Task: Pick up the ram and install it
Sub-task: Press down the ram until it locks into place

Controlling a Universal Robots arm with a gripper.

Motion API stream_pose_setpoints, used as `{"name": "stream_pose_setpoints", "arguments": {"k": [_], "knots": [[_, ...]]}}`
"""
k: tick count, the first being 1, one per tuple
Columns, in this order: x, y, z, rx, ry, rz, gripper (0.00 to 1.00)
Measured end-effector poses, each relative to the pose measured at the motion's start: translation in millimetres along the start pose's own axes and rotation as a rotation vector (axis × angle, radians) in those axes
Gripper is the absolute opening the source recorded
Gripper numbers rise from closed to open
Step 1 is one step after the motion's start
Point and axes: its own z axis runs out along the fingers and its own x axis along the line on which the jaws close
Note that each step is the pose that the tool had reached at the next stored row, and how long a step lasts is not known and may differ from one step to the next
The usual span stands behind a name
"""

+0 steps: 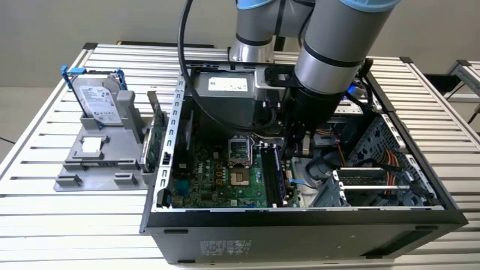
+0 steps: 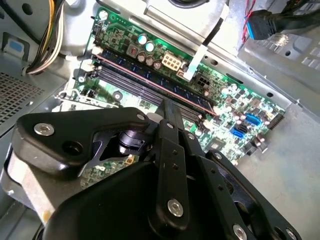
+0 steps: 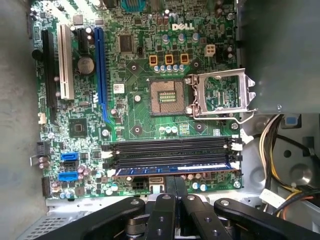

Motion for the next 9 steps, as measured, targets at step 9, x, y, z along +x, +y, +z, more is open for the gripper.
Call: {"name": "stream_pose_setpoints", "arguments": {"k": [9], "knots": [[0.0, 0.5, -12.0, 0.0, 0.0008, 0.0, 0.0]]}}
